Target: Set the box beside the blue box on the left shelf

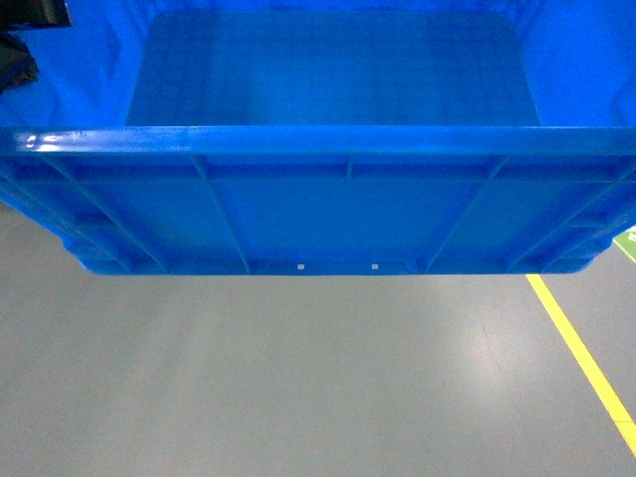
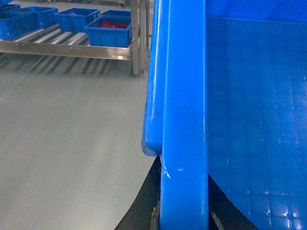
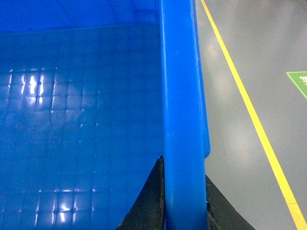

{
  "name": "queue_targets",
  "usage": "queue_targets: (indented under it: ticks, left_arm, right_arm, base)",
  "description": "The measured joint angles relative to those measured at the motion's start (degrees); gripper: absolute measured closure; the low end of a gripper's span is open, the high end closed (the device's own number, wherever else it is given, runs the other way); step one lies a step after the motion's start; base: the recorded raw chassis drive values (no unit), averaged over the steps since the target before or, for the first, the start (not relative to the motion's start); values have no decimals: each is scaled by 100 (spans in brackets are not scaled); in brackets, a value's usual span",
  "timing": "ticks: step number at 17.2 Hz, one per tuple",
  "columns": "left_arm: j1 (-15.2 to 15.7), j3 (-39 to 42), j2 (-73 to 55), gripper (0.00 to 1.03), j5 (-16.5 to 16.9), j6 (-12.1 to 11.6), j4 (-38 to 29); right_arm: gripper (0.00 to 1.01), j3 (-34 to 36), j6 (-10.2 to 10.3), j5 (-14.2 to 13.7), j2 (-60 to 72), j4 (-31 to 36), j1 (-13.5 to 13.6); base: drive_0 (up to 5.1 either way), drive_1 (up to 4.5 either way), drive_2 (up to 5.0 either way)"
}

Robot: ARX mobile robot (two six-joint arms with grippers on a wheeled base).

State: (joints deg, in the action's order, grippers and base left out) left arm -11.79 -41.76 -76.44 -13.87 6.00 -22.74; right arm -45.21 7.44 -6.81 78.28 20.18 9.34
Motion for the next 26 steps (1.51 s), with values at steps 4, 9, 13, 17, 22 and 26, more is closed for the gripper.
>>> queue_targets:
  ticks: [4, 9, 13, 17, 22, 26]
  left_arm:
    - [-7, 2, 0, 95, 2, 0, -4]
    - [0, 4, 0, 95, -4, 0, -4]
    - [0, 7, 0, 95, -4, 2, -9]
    - [0, 7, 0, 95, -4, 0, 2]
    - [0, 7, 0, 95, 0, 4, 20]
    - [0, 9, 2, 95, -2, 2, -4]
  right_arm:
    - [92, 0, 2, 2, 0, -4, -4]
    - [92, 0, 2, 4, 0, 2, -2]
    - [92, 0, 0, 4, 0, 9, -2]
    - [92, 0, 0, 2, 0, 0, 0]
    - [92, 0, 0, 7, 0, -9, 0]
    - [92, 0, 0, 4, 0, 7, 0]
  base:
    - [-3, 425, -430]
    - [4, 431, -424]
    - [-1, 426, -429]
    - [-1, 426, -429]
    - [-1, 426, -429]
    - [-1, 426, -429]
